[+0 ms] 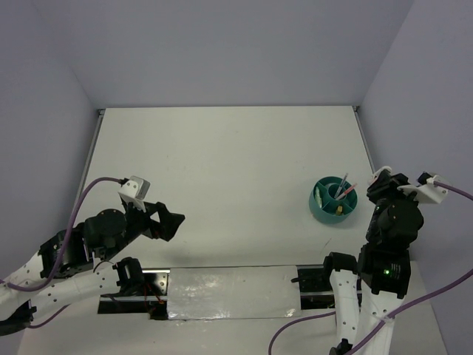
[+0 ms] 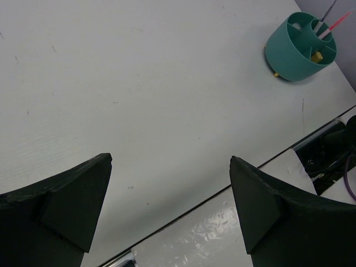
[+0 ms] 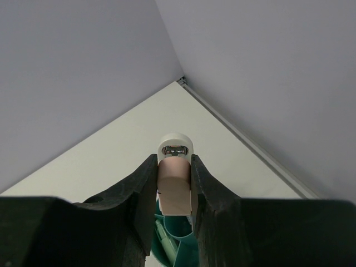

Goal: Sort the stationery into containers
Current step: Place the stapler in the storage box.

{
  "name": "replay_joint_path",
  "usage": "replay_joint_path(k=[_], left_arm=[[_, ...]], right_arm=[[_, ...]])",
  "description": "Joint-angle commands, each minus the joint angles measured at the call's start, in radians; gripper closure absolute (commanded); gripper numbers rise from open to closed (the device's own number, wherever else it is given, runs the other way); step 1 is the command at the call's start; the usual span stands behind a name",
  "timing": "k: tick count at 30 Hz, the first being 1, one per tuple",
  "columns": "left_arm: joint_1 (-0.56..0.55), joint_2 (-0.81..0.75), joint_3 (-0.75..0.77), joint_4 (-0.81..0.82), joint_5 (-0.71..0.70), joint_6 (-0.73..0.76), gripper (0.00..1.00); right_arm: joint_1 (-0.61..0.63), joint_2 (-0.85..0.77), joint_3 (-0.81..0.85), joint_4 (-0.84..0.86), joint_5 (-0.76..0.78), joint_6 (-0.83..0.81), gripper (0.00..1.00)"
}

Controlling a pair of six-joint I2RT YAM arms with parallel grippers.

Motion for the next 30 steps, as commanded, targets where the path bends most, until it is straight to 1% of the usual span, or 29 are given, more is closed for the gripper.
replay_joint_path(k=[1,5,8,10,13,15,19,24,26,30], left_arm=[[-0.005,0.008,-0.002,0.035,-0.017,-0.013,0.01],[-0.005,0.011,-0.001,0.032,-0.02,-0.014,0.01],[-0.005,0.01,-0.002,0.033,-0.02,-0.016,0.01],[-0.005,0.011,-0.002,0.033,-0.02,-0.016,0.01],[-0.005,0.013,-0.002,0.032,-0.021,-0.016,0.01],[-0.005,0.011,-0.001,0.032,-0.021,-0.017,0.01],[-0.005,0.007,-0.004,0.035,-0.018,-0.016,0.01],[-0.007,0.008,-0.002,0.033,-0.02,-0.017,0.01],[-0.005,0.007,-0.002,0.032,-0.021,-0.019,0.01],[-0.005,0.004,-0.002,0.032,-0.026,-0.023,0.01]], right_arm=[[0.003,-0.002,0.006,0.023,-0.06,-0.021,1.0],[0.003,-0.042,-0.023,0.037,-0.082,-0.014,1.0],[0.004,-0.043,-0.017,0.008,-0.06,-0.005,1.0],[0.004,-0.046,-0.011,-0.042,-0.046,0.018,1.0],[0.003,-0.08,-0.023,-0.122,-0.024,0.13,1.0],[0.003,-0.098,-0.046,-0.176,0.021,0.169,1.0],[0.003,-0.109,-0.078,-0.233,0.055,0.206,1.0],[0.004,-0.114,-0.103,-0.277,0.007,0.21,1.0],[0.003,-0.126,-0.097,-0.288,-0.013,0.22,1.0],[0.006,-0.1,-0.079,-0.328,-0.071,0.241,1.0]])
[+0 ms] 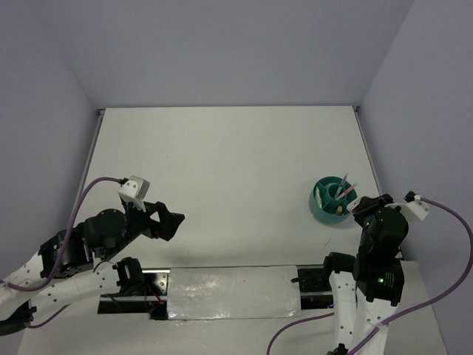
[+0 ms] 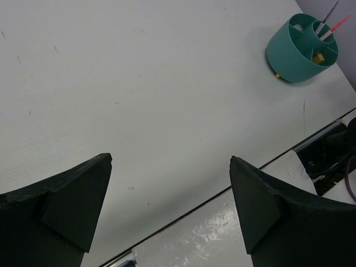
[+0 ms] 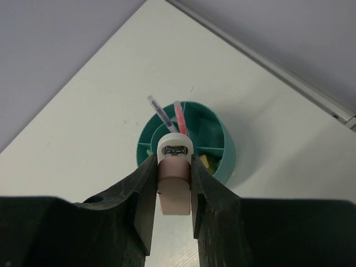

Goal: Sort the stationery into containers
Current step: Place the stapler in the storage box.

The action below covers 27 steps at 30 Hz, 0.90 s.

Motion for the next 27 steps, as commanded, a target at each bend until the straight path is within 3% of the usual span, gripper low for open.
replay_joint_path(k=[1,16,27], left_arm=[[-0.005,0.0,-0.002,0.029,-0.02,-0.022,0.01],[-0.005,-0.013,-0.002,0.024,-0.028,-0.027,0.01],[-0.005,-0.007,-0.002,0.026,-0.026,-0.027,0.01]], right_arm=[[0.004,0.016,0.021,-0.031,-0.079,0.04,1.0],[0.004,-0.039,-0.072,-0.065,-0.144,0.146,1.0],[0.004,-0.047,-0.1,-0.035,-0.154,0.137,1.0]])
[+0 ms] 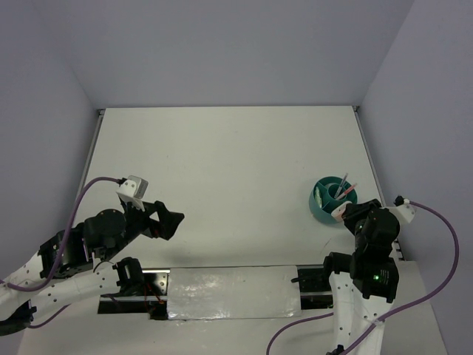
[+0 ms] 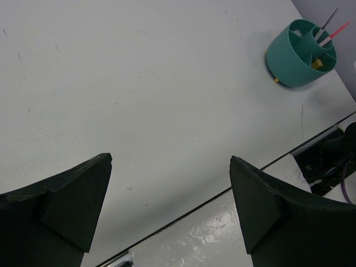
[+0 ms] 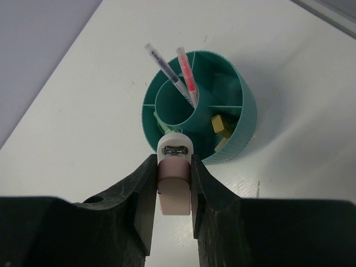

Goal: Sort the stationery into containers
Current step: Place the stapler in the storage box.

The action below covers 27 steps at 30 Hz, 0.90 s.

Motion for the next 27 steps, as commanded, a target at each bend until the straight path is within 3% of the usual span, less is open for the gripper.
replay_joint_path(k=[1,17,27], left_arm=[[-0.005,-0.003,-0.002,0.026,-0.013,-0.005,0.01],[-0.005,0.0,-0.002,0.025,-0.015,-0.008,0.01],[-0.005,-0.006,-0.002,0.025,-0.015,-0.006,0.01]], right_arm=[[0.004,-0.007,-0.008,0.043,-0.017,0.007,1.0],[0.004,-0.018,-0.028,0.071,-0.033,0.016,1.0],[0.004,0.046,-0.043,0.226,0.022,-0.075,1.0]])
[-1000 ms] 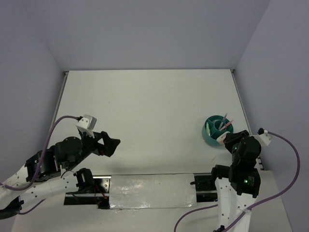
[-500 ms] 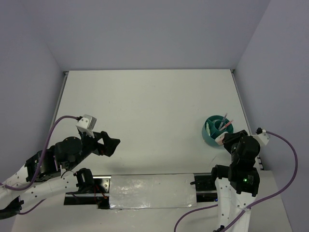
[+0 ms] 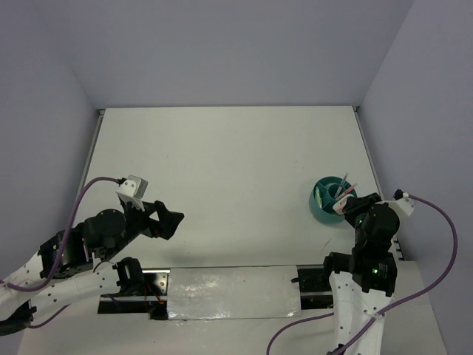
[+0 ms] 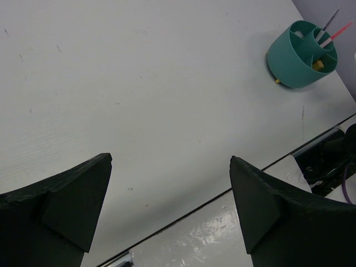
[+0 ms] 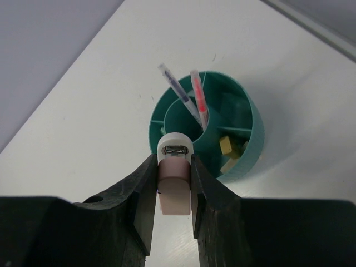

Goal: Sort the stationery into containers
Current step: Place the stapler in the storage box.

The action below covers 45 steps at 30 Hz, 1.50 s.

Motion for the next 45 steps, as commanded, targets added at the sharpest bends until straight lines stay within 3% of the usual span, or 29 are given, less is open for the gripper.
replay_joint_path(k=[1,6,13,23,34,39,45], left_arm=[[-0.005,-0.011,-0.004,0.025,-0.007,-0.005,0.01],[-0.005,-0.011,-0.002,0.025,-0.004,-0.002,0.01],[-0.005,-0.029,-0.004,0.031,0.002,0.003,0.01],[-0.007,-0.084,-0.007,0.037,0.013,0.01,0.01],[-0.014,-0.118,0.019,-0.059,-0.122,-0.082,0.01],[-0.019,-0.155,0.013,-0.043,-0.101,-0.062,0.01],[-0.039,-0.224,0.007,-0.024,-0.078,-0.045,0.01]], right_arm=[[0.004,0.048,0.004,0.138,0.056,-0.08,1.0],[0.002,0.132,0.034,0.197,0.162,-0.173,1.0],[0.002,0.247,0.067,0.282,0.065,-0.259,1.0],[0.002,0.316,0.016,0.38,0.142,-0.364,1.0],[0.004,0.327,-0.057,0.432,0.377,-0.377,1.0],[0.001,0.269,-0.136,0.559,0.349,-0.42,1.0],[0.002,0.324,-0.156,0.647,0.228,-0.469,1.0]])
